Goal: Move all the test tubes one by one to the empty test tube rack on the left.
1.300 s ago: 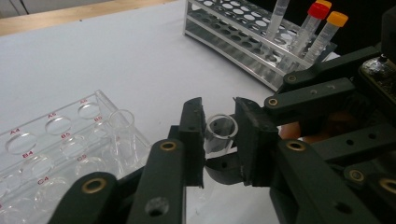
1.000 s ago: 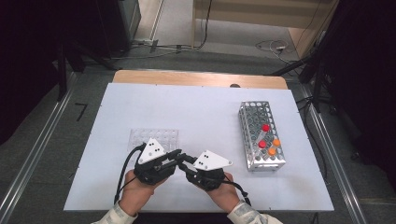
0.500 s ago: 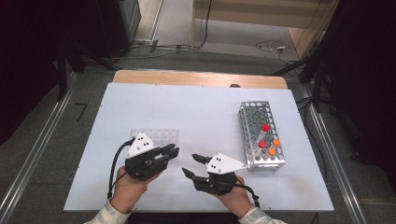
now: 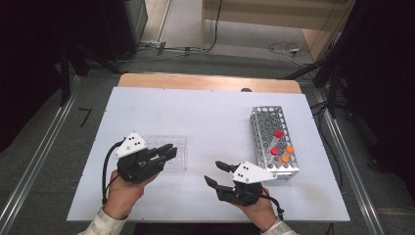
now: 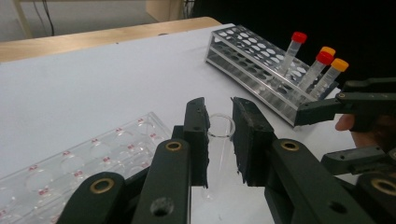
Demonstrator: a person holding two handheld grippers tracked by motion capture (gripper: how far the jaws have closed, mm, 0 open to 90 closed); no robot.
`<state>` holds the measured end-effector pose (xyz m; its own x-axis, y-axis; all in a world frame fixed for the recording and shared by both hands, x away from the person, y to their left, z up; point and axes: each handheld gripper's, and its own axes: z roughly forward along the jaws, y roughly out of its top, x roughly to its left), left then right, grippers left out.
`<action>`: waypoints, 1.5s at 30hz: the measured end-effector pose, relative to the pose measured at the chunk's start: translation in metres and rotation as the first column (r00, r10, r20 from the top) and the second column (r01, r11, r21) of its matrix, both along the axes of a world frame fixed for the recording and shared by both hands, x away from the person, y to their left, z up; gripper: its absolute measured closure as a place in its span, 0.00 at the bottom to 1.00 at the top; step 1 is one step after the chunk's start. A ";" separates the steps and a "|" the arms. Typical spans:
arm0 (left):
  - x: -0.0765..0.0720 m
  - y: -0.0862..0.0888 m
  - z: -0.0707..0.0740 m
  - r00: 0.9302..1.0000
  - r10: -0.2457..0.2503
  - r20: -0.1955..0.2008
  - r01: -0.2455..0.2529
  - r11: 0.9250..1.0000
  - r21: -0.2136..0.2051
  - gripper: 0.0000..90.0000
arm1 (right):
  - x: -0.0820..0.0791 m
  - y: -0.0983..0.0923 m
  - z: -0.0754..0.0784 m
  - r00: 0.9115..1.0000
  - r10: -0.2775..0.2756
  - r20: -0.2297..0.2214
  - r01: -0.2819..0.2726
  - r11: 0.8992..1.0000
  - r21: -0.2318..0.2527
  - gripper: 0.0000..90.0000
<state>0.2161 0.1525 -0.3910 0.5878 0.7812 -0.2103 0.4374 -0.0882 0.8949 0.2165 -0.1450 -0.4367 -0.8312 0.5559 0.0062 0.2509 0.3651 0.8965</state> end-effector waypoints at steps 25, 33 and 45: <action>0.010 0.015 0.010 0.994 0.099 0.055 -0.100 0.995 0.018 0.85 | 0.007 0.000 -0.004 0.997 -0.051 -0.056 0.050 0.999 -0.016 0.25; 0.013 0.006 0.006 0.992 0.099 0.079 -0.105 0.992 0.069 0.85 | 0.008 0.000 -0.004 0.997 -0.052 -0.061 0.052 0.999 -0.012 0.25; 0.016 -0.005 -0.003 0.990 0.099 0.099 -0.113 0.983 0.146 0.85 | 0.008 -0.001 -0.004 0.996 -0.060 -0.060 0.060 0.998 -0.009 0.25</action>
